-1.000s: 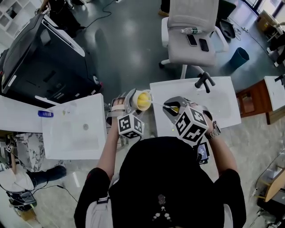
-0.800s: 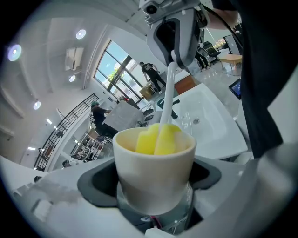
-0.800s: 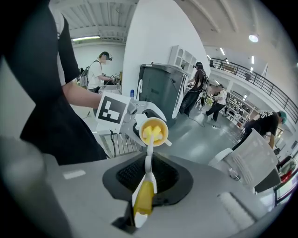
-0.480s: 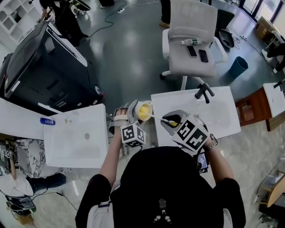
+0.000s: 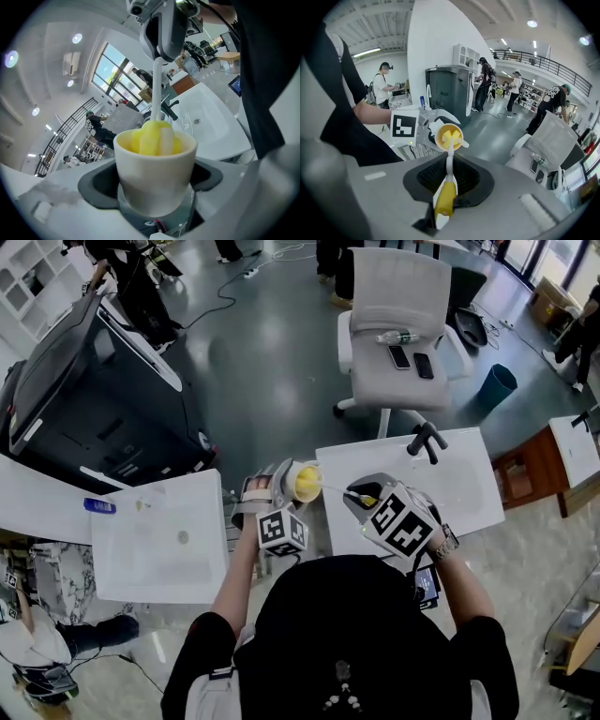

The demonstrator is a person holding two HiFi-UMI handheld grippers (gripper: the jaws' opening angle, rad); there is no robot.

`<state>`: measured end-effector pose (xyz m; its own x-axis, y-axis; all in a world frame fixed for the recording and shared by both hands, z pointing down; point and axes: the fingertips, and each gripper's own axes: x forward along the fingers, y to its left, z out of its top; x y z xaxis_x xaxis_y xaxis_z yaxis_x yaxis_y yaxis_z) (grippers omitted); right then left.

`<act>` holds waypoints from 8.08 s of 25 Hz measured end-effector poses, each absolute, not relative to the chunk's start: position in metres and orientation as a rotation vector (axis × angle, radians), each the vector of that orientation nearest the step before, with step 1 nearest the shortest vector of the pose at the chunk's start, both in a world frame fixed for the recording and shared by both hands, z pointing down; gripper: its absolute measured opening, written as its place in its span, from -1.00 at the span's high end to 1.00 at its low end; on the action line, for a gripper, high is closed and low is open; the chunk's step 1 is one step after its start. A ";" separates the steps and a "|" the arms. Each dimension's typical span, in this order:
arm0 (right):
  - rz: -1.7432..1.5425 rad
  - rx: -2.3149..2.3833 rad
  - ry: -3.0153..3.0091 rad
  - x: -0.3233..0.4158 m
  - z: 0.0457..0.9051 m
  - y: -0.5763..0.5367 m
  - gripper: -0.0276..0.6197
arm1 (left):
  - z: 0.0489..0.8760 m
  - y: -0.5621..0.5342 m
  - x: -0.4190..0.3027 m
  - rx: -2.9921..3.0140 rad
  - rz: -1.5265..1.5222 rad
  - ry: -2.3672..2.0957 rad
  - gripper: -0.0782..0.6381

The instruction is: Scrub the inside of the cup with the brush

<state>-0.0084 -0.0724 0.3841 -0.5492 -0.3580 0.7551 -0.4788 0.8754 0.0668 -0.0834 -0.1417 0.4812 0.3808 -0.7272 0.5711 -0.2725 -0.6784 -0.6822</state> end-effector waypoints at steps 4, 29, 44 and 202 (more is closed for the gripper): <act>0.112 0.584 -2.167 -0.009 0.388 -0.070 0.79 | 0.481 -0.144 -0.087 -2.163 -1.253 0.869 -0.46; 0.247 0.644 -2.285 0.001 0.376 -0.055 0.79 | 0.483 -0.129 -0.073 -2.142 -1.244 0.825 -0.46; 0.135 0.599 -2.233 -0.002 0.386 -0.044 0.79 | 0.480 -0.128 -0.076 -2.133 -1.227 0.852 -0.46; 0.961 1.231 -2.270 0.096 0.463 -0.066 0.79 | 0.579 -0.149 -0.065 -2.882 -0.506 1.603 0.78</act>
<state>0.0963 -0.0656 0.4629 -0.5416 -0.5777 0.6107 -0.8406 0.3810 -0.3850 -0.0647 -0.1494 0.5790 0.4972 -0.7928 0.3525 -0.8515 -0.5239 0.0226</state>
